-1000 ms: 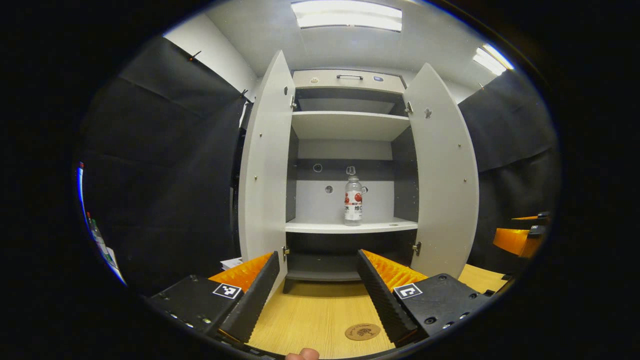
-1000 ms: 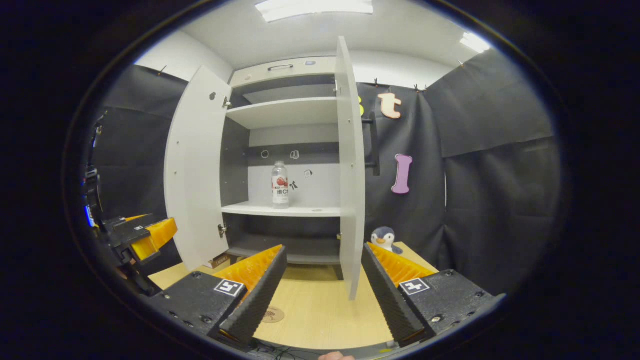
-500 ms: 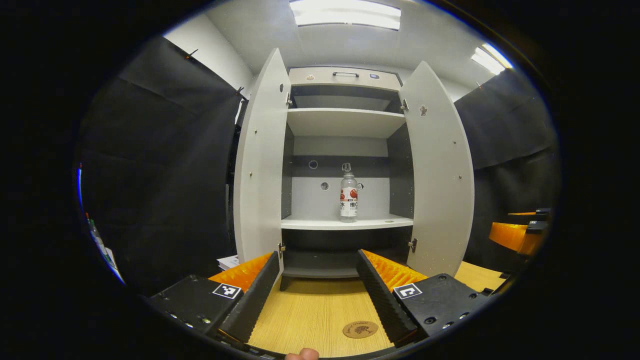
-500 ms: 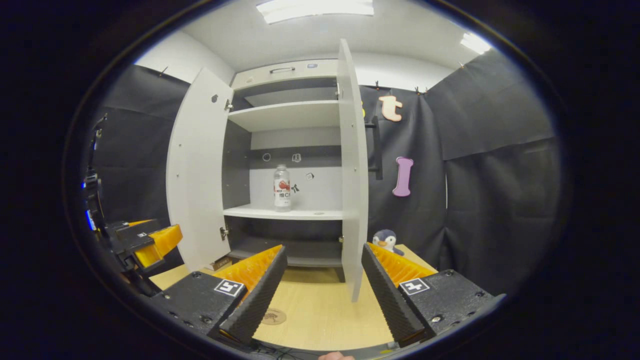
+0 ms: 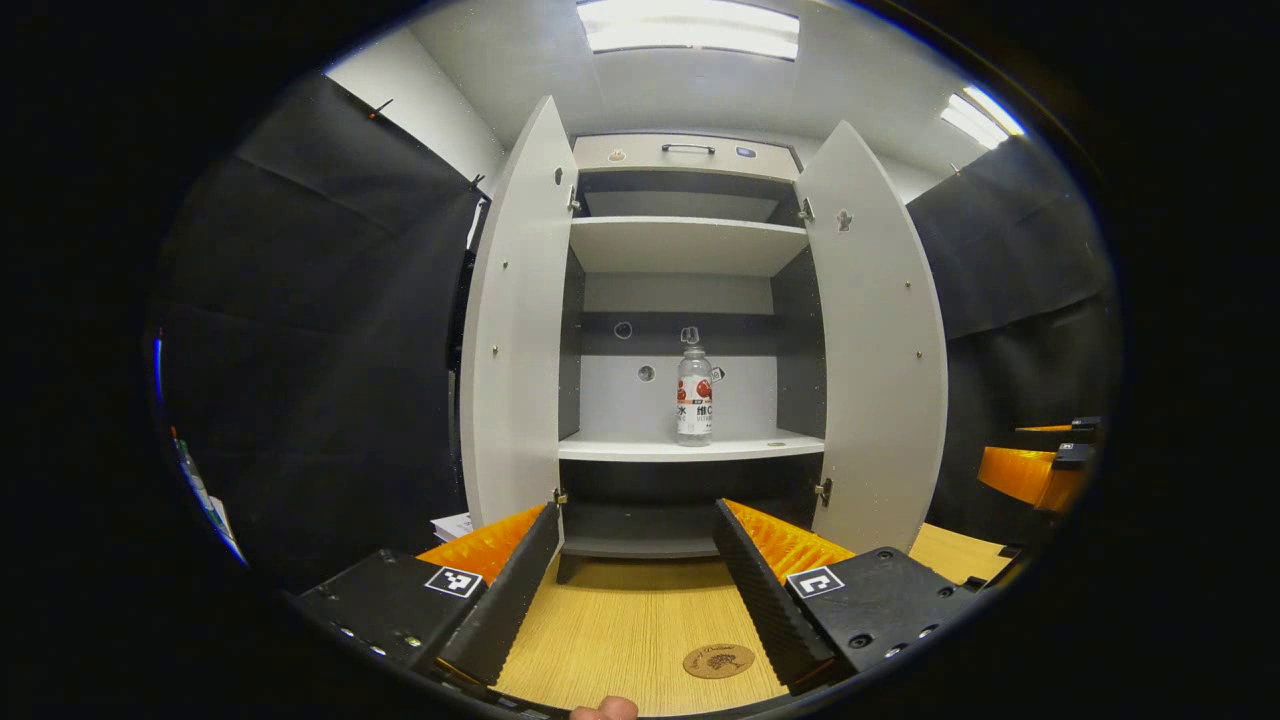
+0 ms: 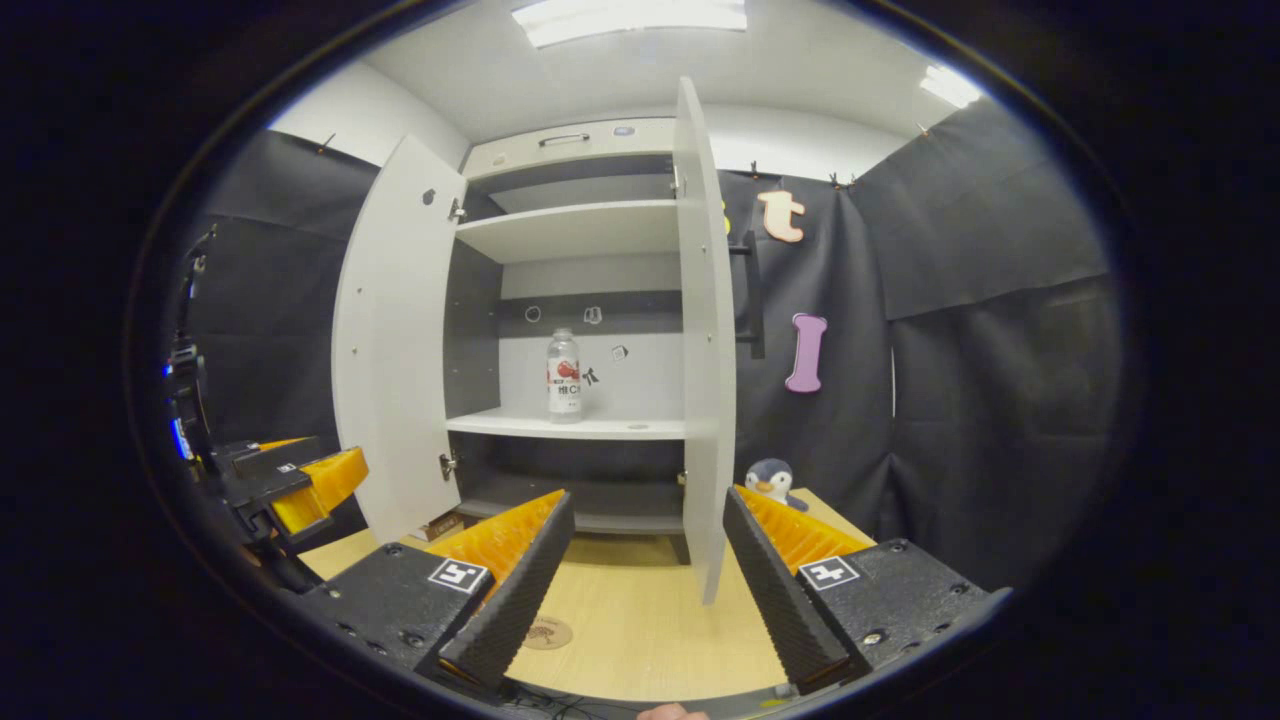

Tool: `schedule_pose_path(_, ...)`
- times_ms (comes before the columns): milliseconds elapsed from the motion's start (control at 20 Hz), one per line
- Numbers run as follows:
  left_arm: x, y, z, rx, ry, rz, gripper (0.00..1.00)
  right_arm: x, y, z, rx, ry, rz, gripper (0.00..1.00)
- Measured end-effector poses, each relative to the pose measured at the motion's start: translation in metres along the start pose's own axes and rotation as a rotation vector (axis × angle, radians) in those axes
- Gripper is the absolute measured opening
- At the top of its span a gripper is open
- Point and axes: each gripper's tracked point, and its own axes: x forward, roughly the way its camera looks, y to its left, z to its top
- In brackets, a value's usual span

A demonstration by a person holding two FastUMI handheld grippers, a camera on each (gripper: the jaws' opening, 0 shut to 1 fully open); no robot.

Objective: Grasp the bottle in the cabinet with the left hand and place it on the coaster, then close the right door with the right hand and the left door with the left hand.

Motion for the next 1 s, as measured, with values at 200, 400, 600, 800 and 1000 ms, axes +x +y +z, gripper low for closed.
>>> schedule_pose_path(200,0.001,-0.001,0.000,0.001,-0.001,-0.002,0.95,0.003,0.001,0.000,0.004,-0.004,0.003,0.98)
schedule_pose_path(400,0.002,-0.001,-0.001,0.001,-0.002,0.005,0.95,0.006,0.003,0.001,-0.005,-0.002,0.014,0.98)
schedule_pose_path(600,0.009,-0.003,0.000,-0.006,0.001,-0.005,0.95,0.010,0.005,0.003,-0.007,-0.003,0.022,0.98)
schedule_pose_path(800,0.038,-0.018,0.012,-0.016,0.008,-0.066,0.94,0.011,0.008,0.003,-0.009,-0.004,0.030,0.98)
schedule_pose_path(1000,0.094,-0.051,0.035,-0.053,0.007,-0.182,0.94,0.009,0.006,0.007,-0.017,-0.016,0.023,0.98)
